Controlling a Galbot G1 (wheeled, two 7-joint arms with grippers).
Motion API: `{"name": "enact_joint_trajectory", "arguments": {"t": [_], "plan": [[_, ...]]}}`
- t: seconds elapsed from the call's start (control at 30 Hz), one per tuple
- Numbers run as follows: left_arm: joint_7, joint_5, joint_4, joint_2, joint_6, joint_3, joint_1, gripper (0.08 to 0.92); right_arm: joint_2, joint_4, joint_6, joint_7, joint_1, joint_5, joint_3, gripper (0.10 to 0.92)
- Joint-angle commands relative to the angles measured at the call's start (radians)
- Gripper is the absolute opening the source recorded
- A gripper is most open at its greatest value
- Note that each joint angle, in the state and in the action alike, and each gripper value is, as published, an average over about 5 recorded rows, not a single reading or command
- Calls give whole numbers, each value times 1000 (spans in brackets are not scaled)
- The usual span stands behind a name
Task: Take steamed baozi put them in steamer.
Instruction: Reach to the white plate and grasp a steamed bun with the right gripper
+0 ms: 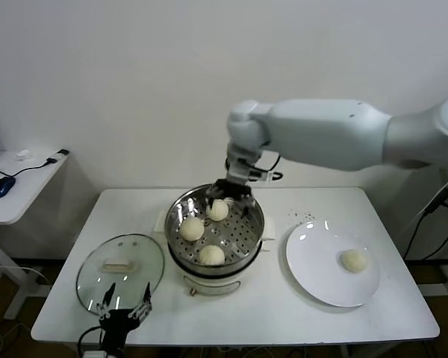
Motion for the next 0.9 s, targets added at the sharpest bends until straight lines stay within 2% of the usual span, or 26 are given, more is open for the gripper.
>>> {"name": "enact_joint_trajectory", "arguments": {"t": [0.03,0.23,0.43,0.63,0.9], "plan": [[1,-2,2,1,2,1,-3,823,-301,13,-392,34,142,216,-215,823],[1,-4,0,-5,1,0,3,823,-458,14,-475,41,11,152,-241,823],[2,-3,-2,-12,-4,-7,12,823,-552,-45,-486,43,-229,14,-95,823],[4,1,0,-18,-7,-7,23,823,-573,-113,-487,35,-456,-71,91,823],[4,5,-1,-26,-6,-4,33,823,-545,-189,-489,48,-610,-155,225,823]]}}
